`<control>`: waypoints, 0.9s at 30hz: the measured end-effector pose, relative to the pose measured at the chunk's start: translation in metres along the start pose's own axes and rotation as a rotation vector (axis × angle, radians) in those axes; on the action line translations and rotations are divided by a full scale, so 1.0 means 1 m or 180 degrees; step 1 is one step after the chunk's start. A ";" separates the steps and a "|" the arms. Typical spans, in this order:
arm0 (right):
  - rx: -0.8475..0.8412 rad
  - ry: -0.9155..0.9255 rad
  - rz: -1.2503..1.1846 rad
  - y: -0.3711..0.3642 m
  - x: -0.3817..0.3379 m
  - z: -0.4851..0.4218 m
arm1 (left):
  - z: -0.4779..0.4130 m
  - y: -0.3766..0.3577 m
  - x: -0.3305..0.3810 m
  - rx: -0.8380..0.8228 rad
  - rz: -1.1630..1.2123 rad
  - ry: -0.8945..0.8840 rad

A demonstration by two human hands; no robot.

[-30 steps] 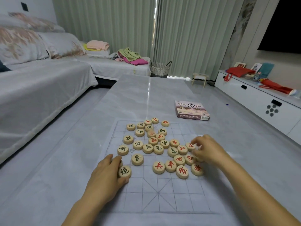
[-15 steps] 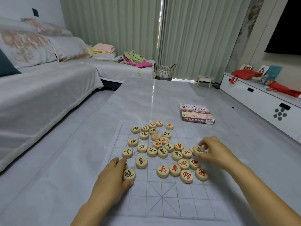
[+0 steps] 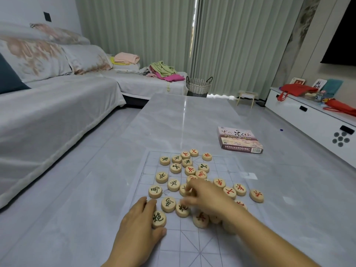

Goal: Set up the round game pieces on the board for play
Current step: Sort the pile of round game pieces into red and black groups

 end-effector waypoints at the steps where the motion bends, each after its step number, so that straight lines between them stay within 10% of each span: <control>1: 0.0255 -0.0092 -0.0179 0.014 0.008 -0.010 | -0.001 0.000 0.000 -0.0008 0.0025 0.0040; 5: 0.0866 -0.0570 0.0270 0.056 0.046 -0.062 | -0.009 0.002 -0.002 -0.0037 0.0016 0.0189; 16: 0.0303 -0.0913 0.0284 0.051 0.060 -0.118 | -0.023 -0.001 -0.005 -0.0239 -0.0205 0.0225; 21: 0.0713 -0.0140 -0.0034 0.057 0.021 -0.098 | -0.022 0.003 -0.004 -0.0109 -0.0129 0.0283; 27: -0.0273 0.0864 0.0270 -0.015 -0.041 -0.057 | -0.023 -0.008 0.001 -0.0181 -0.0081 0.0090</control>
Point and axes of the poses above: each hand's wrist, its own z-axis away from the middle knuckle, its own y-axis out of the back of the hand, x = y × z, the point moved 3 cm from there along -z, towards the middle knuckle, and after that the axes turned 12 degrees about -z, right-handed, at the moved point
